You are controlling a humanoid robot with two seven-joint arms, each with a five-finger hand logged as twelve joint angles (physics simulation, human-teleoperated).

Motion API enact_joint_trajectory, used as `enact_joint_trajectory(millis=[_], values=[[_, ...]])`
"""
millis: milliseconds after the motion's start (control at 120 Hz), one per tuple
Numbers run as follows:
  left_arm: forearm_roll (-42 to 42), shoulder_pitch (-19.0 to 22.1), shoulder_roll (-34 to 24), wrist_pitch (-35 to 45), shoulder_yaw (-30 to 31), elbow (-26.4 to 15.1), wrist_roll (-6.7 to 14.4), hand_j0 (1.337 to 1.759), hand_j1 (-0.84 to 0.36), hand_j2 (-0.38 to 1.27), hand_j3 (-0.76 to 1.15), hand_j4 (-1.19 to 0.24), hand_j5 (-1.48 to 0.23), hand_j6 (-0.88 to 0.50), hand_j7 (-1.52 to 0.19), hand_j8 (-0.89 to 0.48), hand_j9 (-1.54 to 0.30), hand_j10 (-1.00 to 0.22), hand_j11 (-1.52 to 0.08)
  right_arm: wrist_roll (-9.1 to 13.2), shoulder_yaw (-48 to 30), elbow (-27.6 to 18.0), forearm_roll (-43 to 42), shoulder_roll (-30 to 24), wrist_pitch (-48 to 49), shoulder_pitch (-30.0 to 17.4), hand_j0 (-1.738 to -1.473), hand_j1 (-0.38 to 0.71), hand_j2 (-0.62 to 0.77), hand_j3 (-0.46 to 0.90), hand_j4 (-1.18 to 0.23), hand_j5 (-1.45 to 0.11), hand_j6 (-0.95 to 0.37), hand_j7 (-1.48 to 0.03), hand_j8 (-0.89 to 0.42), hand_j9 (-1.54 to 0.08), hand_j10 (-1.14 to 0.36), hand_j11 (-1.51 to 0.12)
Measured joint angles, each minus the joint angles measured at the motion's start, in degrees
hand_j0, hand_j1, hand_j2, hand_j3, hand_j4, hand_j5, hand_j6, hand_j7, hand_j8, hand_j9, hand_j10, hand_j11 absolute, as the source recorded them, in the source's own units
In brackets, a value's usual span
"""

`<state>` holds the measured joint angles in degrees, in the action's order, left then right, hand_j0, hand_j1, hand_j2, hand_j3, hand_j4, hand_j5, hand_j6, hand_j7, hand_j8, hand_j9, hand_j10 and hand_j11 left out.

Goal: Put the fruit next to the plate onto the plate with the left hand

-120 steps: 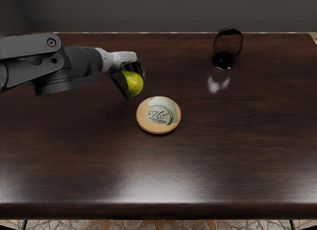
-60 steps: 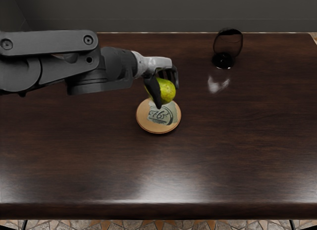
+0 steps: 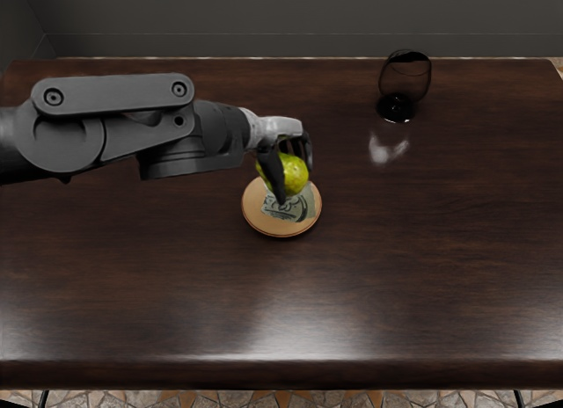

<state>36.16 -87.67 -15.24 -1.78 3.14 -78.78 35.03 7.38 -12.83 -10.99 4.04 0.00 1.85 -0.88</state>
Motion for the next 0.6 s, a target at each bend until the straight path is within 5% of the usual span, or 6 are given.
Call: enact_joint_trajectory(millis=[375,425,600], values=[[0.93,1.99,0.89,0.18,0.17,1.24,0.01,1.648,-0.33,0.45,0.0,-0.44,-1.06,-0.23,-1.04,-0.25,-1.03,-0.47,-0.99,0.0,0.0,0.0,0.0,0.0,0.0,0.0,-1.658,-0.32,-0.01,0.0,-0.03,-0.03,-0.03,-0.03,-0.03,-0.03,-0.03,-0.03],[0.96,1.98,0.92,1.16,0.05,1.43,0.0,1.65,-0.27,0.39,0.0,-0.42,-0.94,-0.28,-0.93,-0.26,-0.92,-0.52,-0.88,0.0,0.0,0.0,0.0,0.0,0.0,0.0,-1.658,-0.32,-0.01,0.0,-0.03,-0.03,-0.03,-0.03,-0.03,-0.03,-0.03,-0.03],[0.94,2.42,0.92,7.29,-0.18,1.88,-0.02,1.655,0.08,0.17,0.0,-0.19,-0.41,-0.13,-0.4,-0.12,-0.4,-0.23,-0.38,0.0,0.0,0.0,0.0,0.0,0.0,0.0,-1.658,-0.32,-0.01,0.0,-0.03,-0.03,-0.03,-0.03,-0.03,-0.03,-0.03,-0.03]])
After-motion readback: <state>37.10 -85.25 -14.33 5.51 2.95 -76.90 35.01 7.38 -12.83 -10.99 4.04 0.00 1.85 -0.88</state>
